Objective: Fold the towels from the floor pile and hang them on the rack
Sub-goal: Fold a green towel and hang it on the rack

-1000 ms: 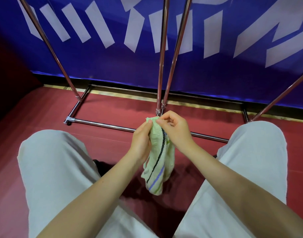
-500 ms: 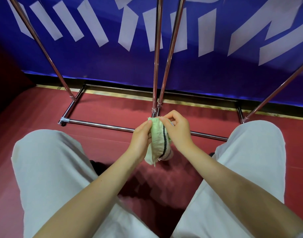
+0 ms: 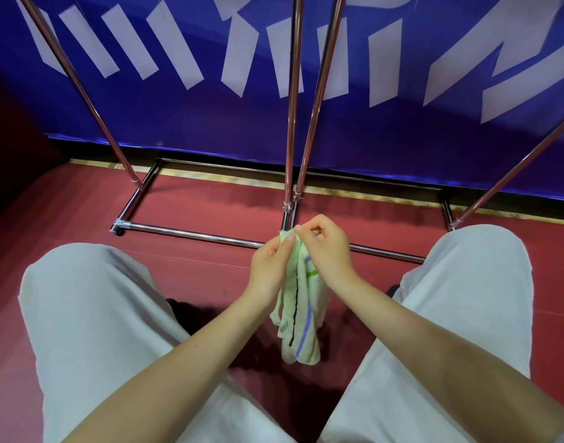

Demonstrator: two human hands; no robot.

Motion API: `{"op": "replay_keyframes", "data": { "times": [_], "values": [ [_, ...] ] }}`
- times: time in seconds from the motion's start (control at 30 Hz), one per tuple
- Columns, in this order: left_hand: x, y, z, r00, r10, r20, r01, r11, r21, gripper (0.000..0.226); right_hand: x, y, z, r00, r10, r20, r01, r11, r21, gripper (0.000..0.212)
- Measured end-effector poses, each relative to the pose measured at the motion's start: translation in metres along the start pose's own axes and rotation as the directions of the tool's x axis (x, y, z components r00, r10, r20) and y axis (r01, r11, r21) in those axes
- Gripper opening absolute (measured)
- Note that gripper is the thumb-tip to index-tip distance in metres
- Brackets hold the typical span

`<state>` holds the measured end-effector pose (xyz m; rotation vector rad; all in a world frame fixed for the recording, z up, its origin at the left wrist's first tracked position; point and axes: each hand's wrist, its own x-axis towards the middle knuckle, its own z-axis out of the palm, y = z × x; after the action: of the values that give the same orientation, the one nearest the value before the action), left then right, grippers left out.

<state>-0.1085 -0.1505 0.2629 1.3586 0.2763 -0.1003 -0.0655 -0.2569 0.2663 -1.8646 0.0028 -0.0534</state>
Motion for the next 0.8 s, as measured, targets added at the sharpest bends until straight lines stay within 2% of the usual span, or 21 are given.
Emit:
{"op": "replay_keyframes", "data": {
  "times": [0.07,0.2,0.37,0.5,0.63,0.8],
  "values": [
    [0.003,0.0,-0.003,0.996,0.004,-0.086,-0.004,1.0,0.0,0.026,-0.003,-0.001,0.001,0.999,-0.011,0.045,0.011,1.0,0.012,0.016],
    [0.014,0.007,-0.014,0.961,-0.023,-0.275,0.017,1.0,-0.022,0.025,-0.009,0.002,0.006,0.972,-0.047,0.232,0.027,0.996,0.089,0.013],
    [0.025,0.025,-0.034,0.909,0.019,-0.416,-0.064,0.993,-0.095,0.026,-0.016,0.024,0.009,0.921,-0.026,0.388,0.04,0.999,-0.029,0.015],
    [0.027,0.031,-0.051,0.9,0.096,-0.424,-0.109,0.994,-0.007,0.019,-0.019,0.037,0.008,0.886,-0.038,0.462,0.128,0.978,-0.165,0.02],
    [0.022,0.033,-0.065,0.892,0.179,-0.415,-0.163,0.984,0.076,0.023,-0.027,0.049,0.011,0.862,0.016,0.507,0.108,0.971,-0.215,0.034],
    [0.02,0.039,-0.095,0.844,0.155,-0.513,-0.188,0.982,-0.012,0.024,-0.04,0.065,0.005,0.724,0.177,0.666,0.176,0.887,-0.427,0.036]
  ]
}}
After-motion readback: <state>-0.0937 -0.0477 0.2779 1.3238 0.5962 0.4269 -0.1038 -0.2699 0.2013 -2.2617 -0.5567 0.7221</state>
